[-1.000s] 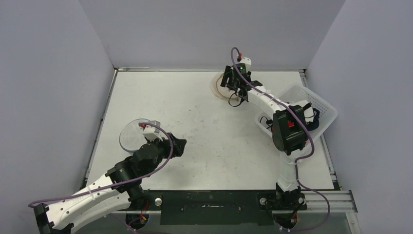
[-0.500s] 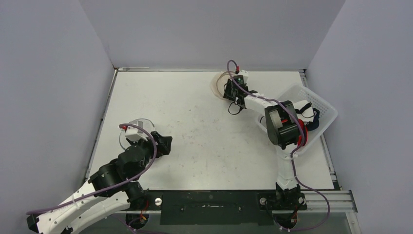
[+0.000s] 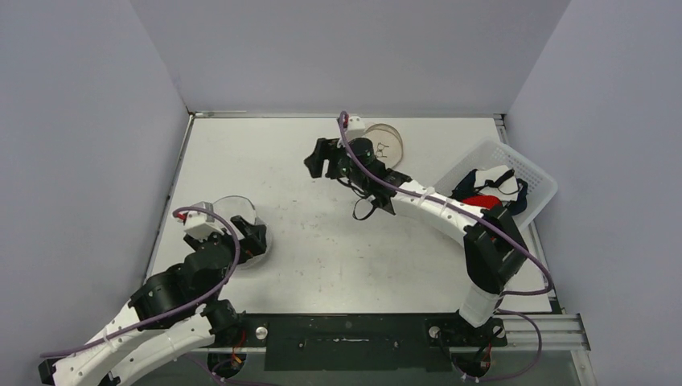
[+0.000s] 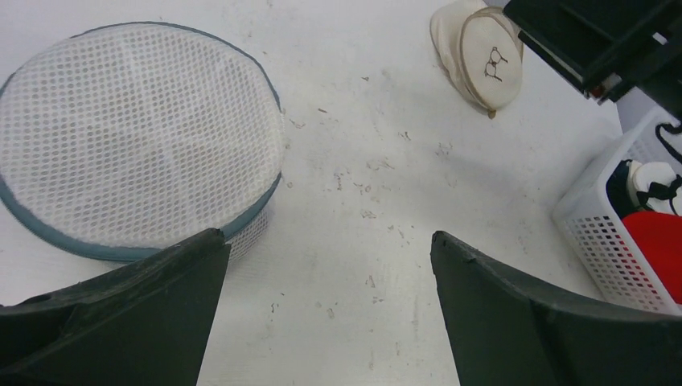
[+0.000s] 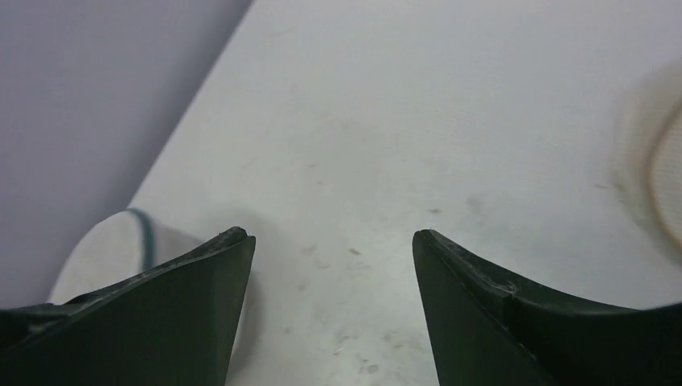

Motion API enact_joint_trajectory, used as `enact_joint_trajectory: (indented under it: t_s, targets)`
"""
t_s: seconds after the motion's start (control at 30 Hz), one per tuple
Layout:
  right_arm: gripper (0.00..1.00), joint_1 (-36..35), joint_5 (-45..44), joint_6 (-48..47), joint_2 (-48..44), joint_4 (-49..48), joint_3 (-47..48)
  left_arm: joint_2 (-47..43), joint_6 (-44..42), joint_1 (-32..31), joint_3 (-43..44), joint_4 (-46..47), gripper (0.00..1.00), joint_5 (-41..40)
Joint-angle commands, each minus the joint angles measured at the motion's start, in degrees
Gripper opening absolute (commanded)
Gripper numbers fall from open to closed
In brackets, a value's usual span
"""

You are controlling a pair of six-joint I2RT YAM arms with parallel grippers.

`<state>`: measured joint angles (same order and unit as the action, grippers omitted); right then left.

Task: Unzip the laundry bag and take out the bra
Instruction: Move the laundry bag to the center of the board.

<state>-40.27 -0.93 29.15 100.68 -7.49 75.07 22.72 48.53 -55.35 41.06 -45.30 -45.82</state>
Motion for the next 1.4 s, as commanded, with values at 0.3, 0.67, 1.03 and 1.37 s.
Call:
enact_joint_trajectory:
  t_s: [0.3, 0.67, 1.03, 1.37]
  targets:
    - [0.76, -16.85, 16.19, 10.58, 7.3, -5.31, 4.05, -11.27, 3.26, 0.13, 7.01, -7.33, 0.96, -11.6]
    - [0.78, -22.1, 7.02, 13.25, 7.95, -10.56, 3.15, -13.83, 4.25, 0.08, 6.09, -9.8, 0.96, -9.99]
    - [0.66, -22.27, 9.04, 16.43, 15.82, -2.1, 13.35, -15.0, 5.12, 0.11, 3.67, -9.82, 0.96, -8.83]
    - [0.15, -20.98, 9.7, 15.82, 15.09, 4.0, 13.12, -14.14, 4.95, 0.07, 2.82, -8.69, 0.96, -8.54]
